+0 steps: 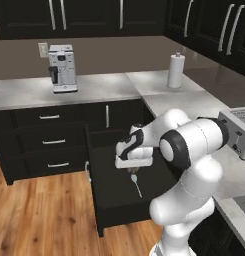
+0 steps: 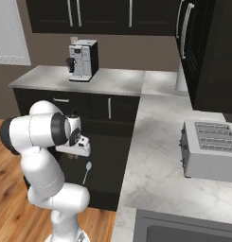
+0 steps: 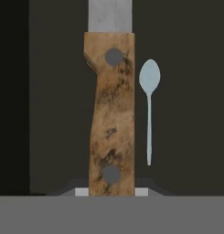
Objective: Pick up the metallic utensils from the counter and place them in the open drawer. Make sure not to pick up any wooden utensils.
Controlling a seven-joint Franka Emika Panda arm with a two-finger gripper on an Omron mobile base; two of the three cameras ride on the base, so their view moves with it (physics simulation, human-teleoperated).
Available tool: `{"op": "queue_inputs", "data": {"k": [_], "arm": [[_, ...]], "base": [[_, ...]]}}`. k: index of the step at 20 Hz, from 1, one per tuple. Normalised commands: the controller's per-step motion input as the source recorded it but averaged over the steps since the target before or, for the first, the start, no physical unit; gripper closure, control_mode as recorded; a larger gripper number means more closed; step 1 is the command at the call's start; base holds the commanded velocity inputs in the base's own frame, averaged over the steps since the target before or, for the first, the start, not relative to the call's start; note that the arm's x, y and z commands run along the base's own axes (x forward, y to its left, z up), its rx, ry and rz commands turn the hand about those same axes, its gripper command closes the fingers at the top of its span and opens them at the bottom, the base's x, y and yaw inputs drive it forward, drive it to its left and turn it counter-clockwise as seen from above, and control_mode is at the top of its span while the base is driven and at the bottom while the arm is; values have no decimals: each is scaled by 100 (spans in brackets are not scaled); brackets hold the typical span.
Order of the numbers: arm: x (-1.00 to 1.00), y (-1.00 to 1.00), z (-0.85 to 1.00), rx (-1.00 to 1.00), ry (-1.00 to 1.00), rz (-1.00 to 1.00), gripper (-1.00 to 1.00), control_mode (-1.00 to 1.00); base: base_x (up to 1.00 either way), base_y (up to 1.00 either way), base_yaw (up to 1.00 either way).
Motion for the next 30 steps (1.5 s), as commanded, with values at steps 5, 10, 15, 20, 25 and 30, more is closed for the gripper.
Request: {"op": "queue_inputs", "data": {"k": [5, 10, 15, 20, 25, 30], "arm": [[18, 0, -2, 0, 0, 0, 100, -100], [0, 0, -44, 0, 0, 0, 100, -100], [0, 6, -71, -1, 0, 0, 100, -100], [0, 8, -49, -2, 0, 0, 100, -100], [0, 0, -5, 0, 0, 0, 100, -100], [0, 0, 0, 0, 0, 0, 100, -100]], "base": [[0, 0, 0], [0, 0, 0], [0, 0, 0], [0, 0, 0], [0, 0, 0], [0, 0, 0]]}}
